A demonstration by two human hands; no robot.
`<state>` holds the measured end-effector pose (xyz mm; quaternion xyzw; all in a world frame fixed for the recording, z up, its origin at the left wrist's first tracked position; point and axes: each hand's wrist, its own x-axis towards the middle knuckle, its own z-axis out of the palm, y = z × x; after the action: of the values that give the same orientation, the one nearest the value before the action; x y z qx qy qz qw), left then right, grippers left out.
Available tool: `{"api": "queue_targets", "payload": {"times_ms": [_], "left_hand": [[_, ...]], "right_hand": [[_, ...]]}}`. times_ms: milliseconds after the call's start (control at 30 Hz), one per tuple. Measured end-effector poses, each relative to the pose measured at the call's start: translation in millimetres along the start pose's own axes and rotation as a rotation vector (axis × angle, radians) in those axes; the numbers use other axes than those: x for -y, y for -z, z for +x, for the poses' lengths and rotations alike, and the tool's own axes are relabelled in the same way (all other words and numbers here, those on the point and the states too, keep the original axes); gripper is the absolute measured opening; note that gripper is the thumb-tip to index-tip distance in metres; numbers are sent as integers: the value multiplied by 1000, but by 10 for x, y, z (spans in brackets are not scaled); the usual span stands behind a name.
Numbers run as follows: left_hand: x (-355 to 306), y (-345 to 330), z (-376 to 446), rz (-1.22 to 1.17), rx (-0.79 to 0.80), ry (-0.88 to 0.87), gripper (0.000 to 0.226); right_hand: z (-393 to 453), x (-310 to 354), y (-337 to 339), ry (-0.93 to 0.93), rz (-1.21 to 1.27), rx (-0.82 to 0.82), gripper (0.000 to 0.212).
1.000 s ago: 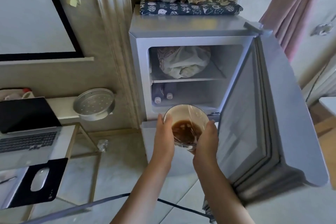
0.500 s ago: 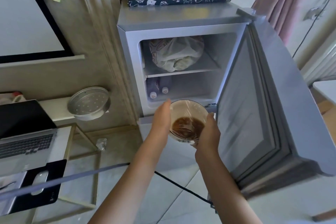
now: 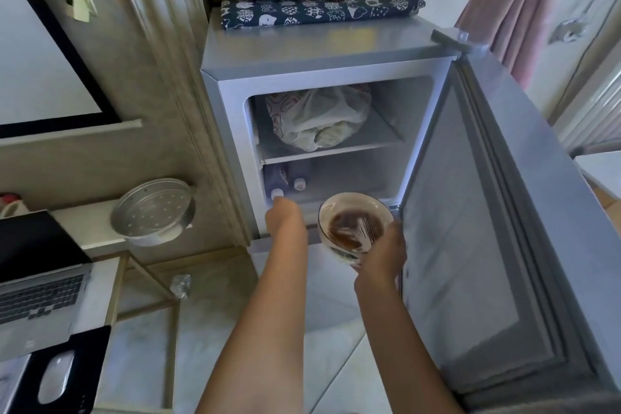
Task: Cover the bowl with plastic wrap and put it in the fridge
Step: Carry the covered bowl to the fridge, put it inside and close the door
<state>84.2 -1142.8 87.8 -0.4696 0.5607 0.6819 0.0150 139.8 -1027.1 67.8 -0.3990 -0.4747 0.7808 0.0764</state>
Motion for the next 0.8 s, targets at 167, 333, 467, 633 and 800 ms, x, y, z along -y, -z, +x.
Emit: {"api": "queue_targets", "payload": {"times_ms": [167, 333, 467, 633, 800], "left_hand": [[16, -388, 35, 332, 718, 100, 48], [118, -587, 162, 419, 908, 159, 51], [211, -648, 220, 377, 870, 155, 41], [238, -813, 389, 226, 677, 100, 24], [265, -939, 723, 36, 560, 68, 28]], "right_hand": [[199, 13, 179, 4, -13, -58, 46], [545, 129, 334, -43, -55, -76, 51], [838, 211, 208, -53, -127, -41, 52], [1181, 223, -60, -55, -201, 28, 56], [1429, 204, -356, -42, -273, 150, 41]]}}
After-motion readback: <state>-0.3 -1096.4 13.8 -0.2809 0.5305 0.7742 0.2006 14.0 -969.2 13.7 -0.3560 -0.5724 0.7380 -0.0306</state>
